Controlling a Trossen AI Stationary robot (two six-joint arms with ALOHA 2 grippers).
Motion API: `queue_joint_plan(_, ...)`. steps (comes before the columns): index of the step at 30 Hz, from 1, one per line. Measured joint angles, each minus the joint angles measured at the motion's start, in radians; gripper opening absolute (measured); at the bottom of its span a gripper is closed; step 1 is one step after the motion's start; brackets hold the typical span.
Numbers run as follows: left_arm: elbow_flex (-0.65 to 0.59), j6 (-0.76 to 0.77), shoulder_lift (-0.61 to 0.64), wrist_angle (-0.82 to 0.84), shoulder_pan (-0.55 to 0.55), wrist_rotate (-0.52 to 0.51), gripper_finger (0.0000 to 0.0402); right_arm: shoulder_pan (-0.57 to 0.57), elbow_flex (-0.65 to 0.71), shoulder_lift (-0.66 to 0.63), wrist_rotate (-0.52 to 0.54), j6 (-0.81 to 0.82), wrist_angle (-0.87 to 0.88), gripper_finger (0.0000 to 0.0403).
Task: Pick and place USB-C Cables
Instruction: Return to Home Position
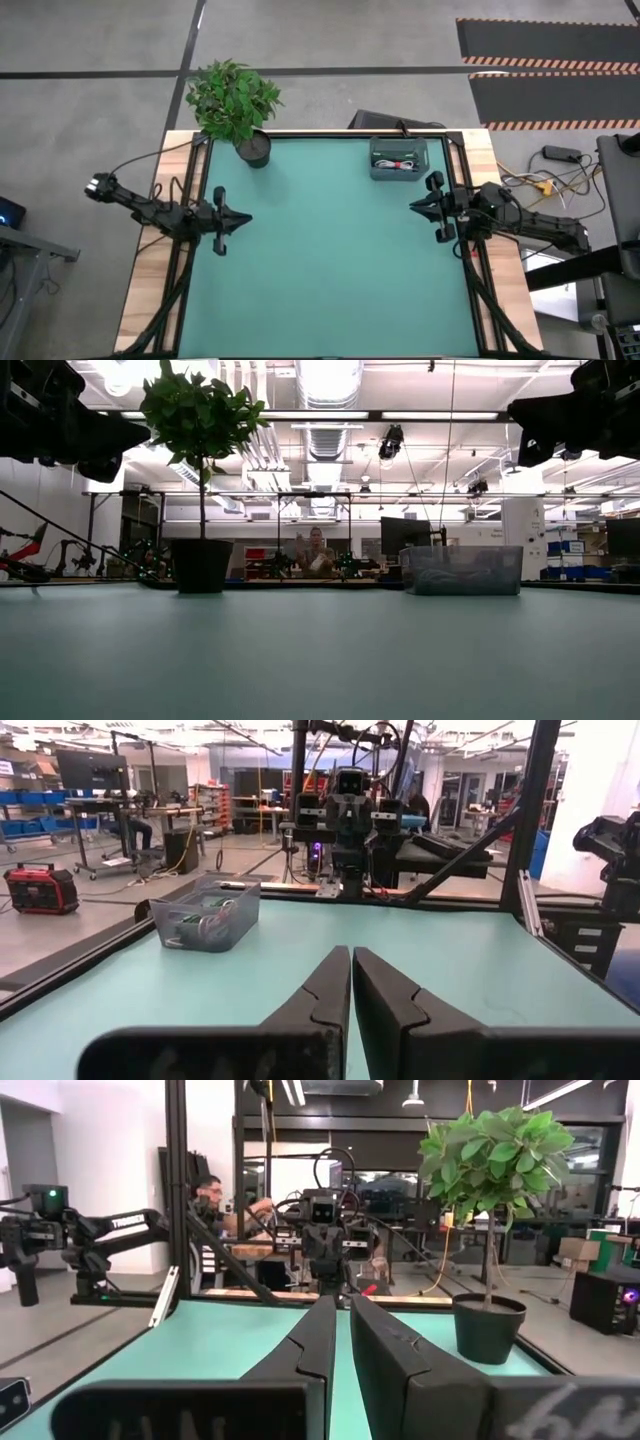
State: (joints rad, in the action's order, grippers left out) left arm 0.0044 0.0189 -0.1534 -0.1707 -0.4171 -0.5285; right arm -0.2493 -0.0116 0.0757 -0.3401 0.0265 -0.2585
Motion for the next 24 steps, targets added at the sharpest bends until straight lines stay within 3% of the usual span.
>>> queue_joint_plan(24, 0.000, 0.000, -0.070, 0.000, 0.000, 0.001, 0.0002, 0.000, 0.001, 0.000, 0.000, -0.003, 0.000, 0.0029)
